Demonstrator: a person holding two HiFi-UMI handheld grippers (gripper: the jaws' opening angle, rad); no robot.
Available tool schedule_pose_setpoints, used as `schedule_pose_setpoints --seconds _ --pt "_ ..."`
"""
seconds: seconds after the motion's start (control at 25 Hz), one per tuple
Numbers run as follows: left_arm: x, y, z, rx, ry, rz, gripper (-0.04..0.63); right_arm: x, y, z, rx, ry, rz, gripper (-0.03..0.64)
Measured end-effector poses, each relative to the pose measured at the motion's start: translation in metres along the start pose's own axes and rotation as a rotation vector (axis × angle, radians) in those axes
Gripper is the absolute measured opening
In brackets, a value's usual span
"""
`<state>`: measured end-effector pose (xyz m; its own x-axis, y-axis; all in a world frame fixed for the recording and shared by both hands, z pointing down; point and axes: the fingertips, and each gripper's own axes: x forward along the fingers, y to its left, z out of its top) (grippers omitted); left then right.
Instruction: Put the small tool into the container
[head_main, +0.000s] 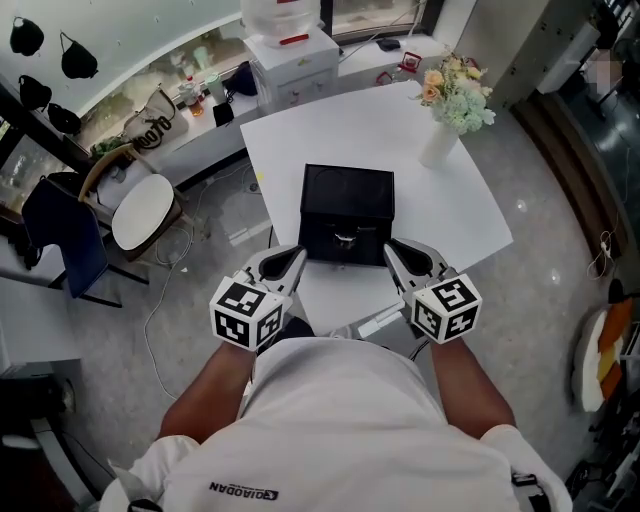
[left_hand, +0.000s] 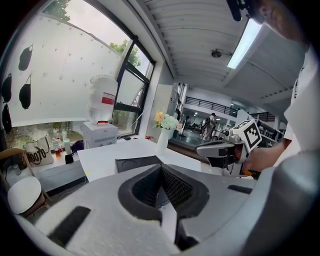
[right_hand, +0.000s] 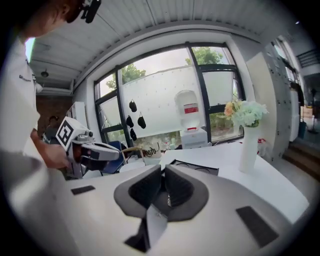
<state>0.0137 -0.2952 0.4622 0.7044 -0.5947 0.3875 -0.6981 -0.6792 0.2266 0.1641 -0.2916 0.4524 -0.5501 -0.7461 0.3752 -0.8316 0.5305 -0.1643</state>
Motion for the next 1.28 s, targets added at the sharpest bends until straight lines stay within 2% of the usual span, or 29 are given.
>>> schedule_pose_setpoints --seconds 0.16,0.4,0.8,1.28 --pt "0.0 -0.004 -0.003 0.005 0.006 0.002 0.009 -0.012 -0.011 -0.006 0.088 -0.035 -0.034 0.008" --pt "-0.003 -0.007 -0.005 0.018 0.017 0.004 0.009 -0.026 -0.008 -0.01 0.185 -0.082 -0.019 0.006" --pt "-0.006 -0.006 -0.008 0.03 0.028 0.023 0.008 -0.03 -0.003 -0.029 0.155 -0.049 -0.009 0.005" --pt "-0.004 -0.009 -0.007 0.041 0.021 0.024 0.009 -0.029 0.003 -0.03 0.141 -0.037 0.016 0.005"
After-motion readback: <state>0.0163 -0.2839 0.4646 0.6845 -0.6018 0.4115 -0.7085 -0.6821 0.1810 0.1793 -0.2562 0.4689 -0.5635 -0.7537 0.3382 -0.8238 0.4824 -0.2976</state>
